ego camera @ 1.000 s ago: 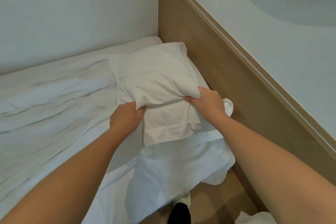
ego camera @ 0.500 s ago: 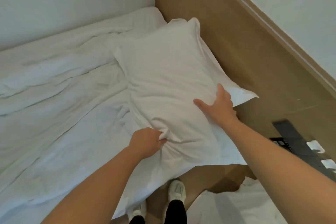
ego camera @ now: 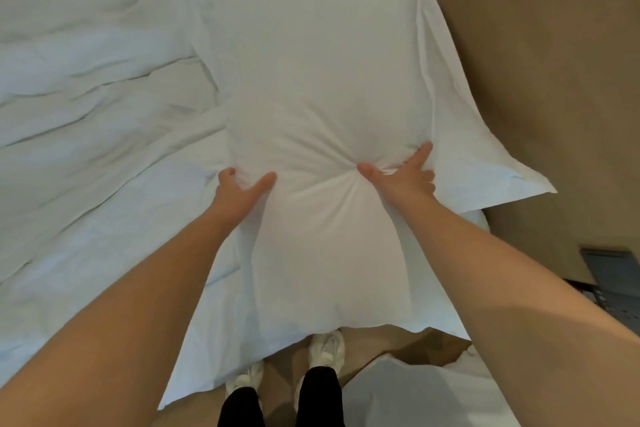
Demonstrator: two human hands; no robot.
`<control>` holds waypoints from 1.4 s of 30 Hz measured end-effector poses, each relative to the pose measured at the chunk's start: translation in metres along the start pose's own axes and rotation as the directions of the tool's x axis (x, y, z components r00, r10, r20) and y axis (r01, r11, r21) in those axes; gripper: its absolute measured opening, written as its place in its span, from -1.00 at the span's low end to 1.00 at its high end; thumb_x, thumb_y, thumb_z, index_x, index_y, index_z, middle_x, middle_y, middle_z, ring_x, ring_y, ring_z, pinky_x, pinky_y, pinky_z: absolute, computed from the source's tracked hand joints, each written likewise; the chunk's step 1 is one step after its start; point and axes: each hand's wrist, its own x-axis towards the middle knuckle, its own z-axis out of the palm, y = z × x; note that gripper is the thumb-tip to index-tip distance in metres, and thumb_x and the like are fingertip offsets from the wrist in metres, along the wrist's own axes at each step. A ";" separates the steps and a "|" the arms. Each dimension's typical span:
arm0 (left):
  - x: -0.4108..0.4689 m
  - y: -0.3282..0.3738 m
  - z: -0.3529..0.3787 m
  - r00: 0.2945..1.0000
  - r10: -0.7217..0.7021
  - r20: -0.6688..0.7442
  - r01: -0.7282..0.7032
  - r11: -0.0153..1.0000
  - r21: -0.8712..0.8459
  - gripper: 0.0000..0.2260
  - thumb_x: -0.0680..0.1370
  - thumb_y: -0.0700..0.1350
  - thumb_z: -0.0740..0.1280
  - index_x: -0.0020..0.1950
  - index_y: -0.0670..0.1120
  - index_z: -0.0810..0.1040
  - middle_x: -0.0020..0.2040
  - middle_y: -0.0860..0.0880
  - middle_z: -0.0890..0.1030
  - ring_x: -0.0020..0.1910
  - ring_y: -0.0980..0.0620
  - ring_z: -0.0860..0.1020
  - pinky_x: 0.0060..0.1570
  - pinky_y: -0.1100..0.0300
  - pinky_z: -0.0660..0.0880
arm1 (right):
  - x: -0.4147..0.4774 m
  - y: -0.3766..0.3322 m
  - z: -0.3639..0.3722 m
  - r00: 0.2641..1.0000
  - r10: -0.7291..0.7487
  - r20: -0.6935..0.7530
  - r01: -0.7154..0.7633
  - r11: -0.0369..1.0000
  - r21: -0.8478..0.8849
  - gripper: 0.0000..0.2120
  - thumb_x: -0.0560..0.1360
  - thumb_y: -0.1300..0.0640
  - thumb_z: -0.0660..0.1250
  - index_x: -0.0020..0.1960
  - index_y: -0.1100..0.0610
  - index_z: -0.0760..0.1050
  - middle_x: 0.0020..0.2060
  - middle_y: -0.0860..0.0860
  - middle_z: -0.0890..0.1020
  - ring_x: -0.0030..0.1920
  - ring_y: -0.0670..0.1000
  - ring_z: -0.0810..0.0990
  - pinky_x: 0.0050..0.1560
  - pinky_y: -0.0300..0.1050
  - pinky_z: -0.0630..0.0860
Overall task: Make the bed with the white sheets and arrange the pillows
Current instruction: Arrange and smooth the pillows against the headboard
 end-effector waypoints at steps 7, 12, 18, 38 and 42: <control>0.027 -0.003 0.053 0.992 -0.106 0.072 0.122 0.954 -0.273 0.18 0.10 0.47 0.48 0.55 -0.07 0.15 0.45 0.02 0.37 0.40 -0.03 0.38 0.40 0.01 0.31 | 0.037 0.022 -0.002 0.998 -0.064 -0.019 0.066 0.982 0.176 0.15 0.13 -0.41 0.52 0.49 0.03 0.05 0.35 0.08 0.36 0.35 0.18 0.38 0.35 0.22 0.31; -0.011 -0.010 0.051 0.998 -0.048 -0.051 0.032 0.960 -0.278 -0.32 0.39 0.26 0.44 0.36 -0.12 0.46 0.21 -0.02 0.56 0.19 -0.05 0.53 0.22 0.10 0.44 | -0.006 0.039 -0.015 0.983 -0.149 -0.107 0.180 0.898 0.401 -0.19 0.25 -0.19 0.58 0.36 0.11 0.36 0.18 -0.02 0.55 0.21 0.03 0.52 0.16 -0.15 0.41; -0.075 -0.018 -0.002 0.996 0.008 -0.092 -0.035 0.955 -0.295 -0.28 0.39 0.25 0.46 0.41 -0.11 0.43 0.27 -0.04 0.55 0.22 -0.06 0.53 0.27 0.04 0.44 | -0.103 0.047 -0.032 0.972 -0.131 -0.194 0.209 0.859 0.468 -0.46 0.26 -0.25 0.54 0.11 -0.04 0.48 -0.02 -0.14 0.62 0.05 -0.02 0.59 0.09 -0.03 0.54; -0.248 -0.122 -0.063 0.902 0.335 0.273 -0.375 0.921 0.107 -0.35 0.46 0.15 0.43 0.48 -0.04 0.33 0.27 0.13 0.45 0.21 0.12 0.43 0.25 0.22 0.32 | -0.421 0.239 0.080 0.811 0.550 -0.201 -0.090 0.457 0.885 -0.47 0.31 -0.26 0.50 0.15 -0.03 0.46 -0.02 -0.14 0.60 0.06 0.00 0.59 0.12 -0.03 0.54; -0.284 -0.151 -0.044 0.809 0.431 0.401 -0.541 0.812 0.219 -0.15 0.31 0.41 0.40 0.50 0.11 0.27 0.40 0.11 0.44 0.35 0.06 0.43 0.40 0.03 0.33 | -0.487 0.293 0.104 0.712 0.675 -0.192 -0.081 0.350 0.933 -0.59 0.30 -0.23 0.51 0.01 -0.08 0.46 -0.13 -0.18 0.61 -0.02 -0.02 0.61 0.06 0.00 0.56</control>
